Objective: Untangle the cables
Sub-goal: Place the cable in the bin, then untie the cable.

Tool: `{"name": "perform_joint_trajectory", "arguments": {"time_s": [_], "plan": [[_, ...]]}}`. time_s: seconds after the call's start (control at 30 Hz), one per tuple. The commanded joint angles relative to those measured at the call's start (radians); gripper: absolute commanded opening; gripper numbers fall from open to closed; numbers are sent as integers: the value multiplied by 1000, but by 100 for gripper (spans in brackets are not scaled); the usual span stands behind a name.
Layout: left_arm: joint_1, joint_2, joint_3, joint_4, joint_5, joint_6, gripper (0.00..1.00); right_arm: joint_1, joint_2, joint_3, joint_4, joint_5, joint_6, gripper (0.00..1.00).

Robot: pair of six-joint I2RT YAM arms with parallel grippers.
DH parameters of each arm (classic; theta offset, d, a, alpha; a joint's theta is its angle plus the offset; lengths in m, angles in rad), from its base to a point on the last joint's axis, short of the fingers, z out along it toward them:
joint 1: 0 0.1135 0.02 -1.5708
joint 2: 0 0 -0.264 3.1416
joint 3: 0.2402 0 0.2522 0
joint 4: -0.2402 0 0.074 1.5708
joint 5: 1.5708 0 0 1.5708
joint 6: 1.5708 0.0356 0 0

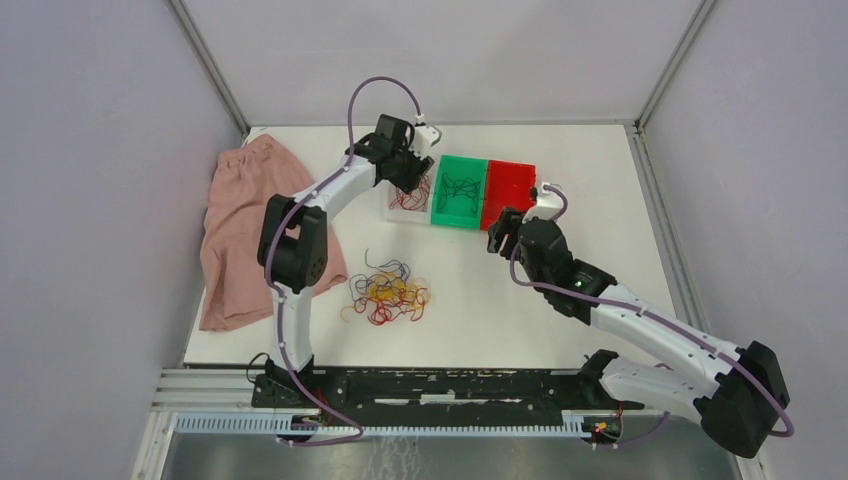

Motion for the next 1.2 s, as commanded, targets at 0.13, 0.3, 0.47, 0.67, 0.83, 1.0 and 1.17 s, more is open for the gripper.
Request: {"name": "perform_joint_trajectory", "arguments": {"time_s": [0.13, 0.3, 0.47, 0.67, 0.83, 1.0, 1.17], "plan": [[15, -201, 89, -154, 132, 3, 85, -5, 67, 40, 45, -94, -9, 68], [41, -266, 98, -204, 162, 21, 88, 1, 113, 54, 80, -231, -23, 68], [114, -352, 55, -313, 314, 86, 88, 118, 243, 113, 94, -326, -79, 67], [220, -587, -210, -402, 479, 321, 88, 217, 464, 218, 159, -546, -115, 61], [283, -702, -340, -469, 513, 402, 87, 270, 518, 221, 201, -648, -173, 58], [289, -728, -377, -465, 541, 423, 84, 315, 491, 188, 150, -677, -235, 57], [289, -707, -334, -448, 570, 381, 81, 341, 523, 205, 91, -688, -273, 57]]}}
